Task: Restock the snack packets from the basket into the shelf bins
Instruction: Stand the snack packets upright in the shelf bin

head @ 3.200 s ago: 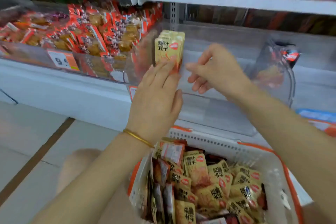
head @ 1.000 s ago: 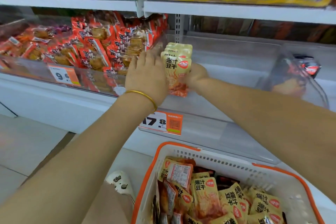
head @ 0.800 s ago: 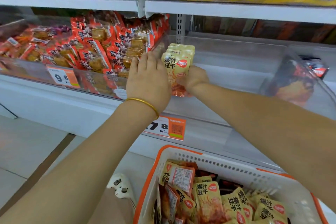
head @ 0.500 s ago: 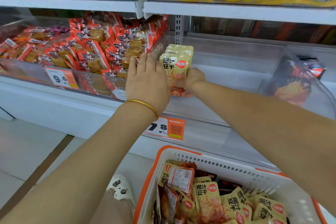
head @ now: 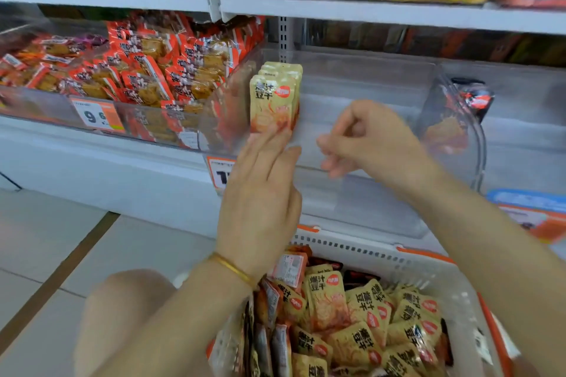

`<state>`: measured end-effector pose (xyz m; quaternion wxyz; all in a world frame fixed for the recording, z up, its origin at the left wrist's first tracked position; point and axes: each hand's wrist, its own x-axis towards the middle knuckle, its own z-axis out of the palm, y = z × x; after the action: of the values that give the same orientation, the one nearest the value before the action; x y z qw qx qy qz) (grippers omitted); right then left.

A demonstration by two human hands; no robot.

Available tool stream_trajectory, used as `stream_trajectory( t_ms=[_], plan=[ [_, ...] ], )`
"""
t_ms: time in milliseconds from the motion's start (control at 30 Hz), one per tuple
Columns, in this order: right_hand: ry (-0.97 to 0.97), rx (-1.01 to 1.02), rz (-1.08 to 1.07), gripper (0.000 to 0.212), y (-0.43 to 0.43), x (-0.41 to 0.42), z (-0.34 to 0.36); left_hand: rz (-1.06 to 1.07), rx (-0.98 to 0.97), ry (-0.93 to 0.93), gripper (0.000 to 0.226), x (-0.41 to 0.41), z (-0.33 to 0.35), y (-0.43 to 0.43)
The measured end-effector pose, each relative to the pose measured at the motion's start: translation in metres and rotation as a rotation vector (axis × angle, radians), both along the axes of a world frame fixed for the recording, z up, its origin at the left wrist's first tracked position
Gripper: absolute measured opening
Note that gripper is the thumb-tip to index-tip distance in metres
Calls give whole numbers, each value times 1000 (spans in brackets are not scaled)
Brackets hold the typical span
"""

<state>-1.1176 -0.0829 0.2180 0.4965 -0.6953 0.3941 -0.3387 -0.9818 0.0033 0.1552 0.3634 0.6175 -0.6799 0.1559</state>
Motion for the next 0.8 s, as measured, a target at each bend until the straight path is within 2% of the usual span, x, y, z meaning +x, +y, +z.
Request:
stream_trajectory(
  t_ms=[67,167,233,333,500,600,667,733,800],
  plan=[
    [2,101,112,17,28,-33,-17,-59,55,27,41,-11,-23,14],
    [218,282,212,8,43,-58,-72,-113,252,-45,41,-21,-59,20],
    [400,354,182,7,41,-63,-124,-155,361,-108,40,-25,-80,19],
    [636,425,115,21,32,-64,-206,-212,421,-164,37,-27,-99,19],
    [828,478,-40,30,30,-44,-285,-193,467,-175,38,-28,-114,11],
    [841,496,-116,38,34,-34,-312,-169,488,-184,38,-25,-125,7],
    [836,489,-176,29,38,-33,-319,-161,487,-191,37,-23,-129,7],
    [840,394,-169,15,40,-37,-319,-161,483,-202,36,-22,-131,9],
    [764,297,-145,17,40,-42,-308,-160,500,-211,37,-21,-130,9]
  ],
)
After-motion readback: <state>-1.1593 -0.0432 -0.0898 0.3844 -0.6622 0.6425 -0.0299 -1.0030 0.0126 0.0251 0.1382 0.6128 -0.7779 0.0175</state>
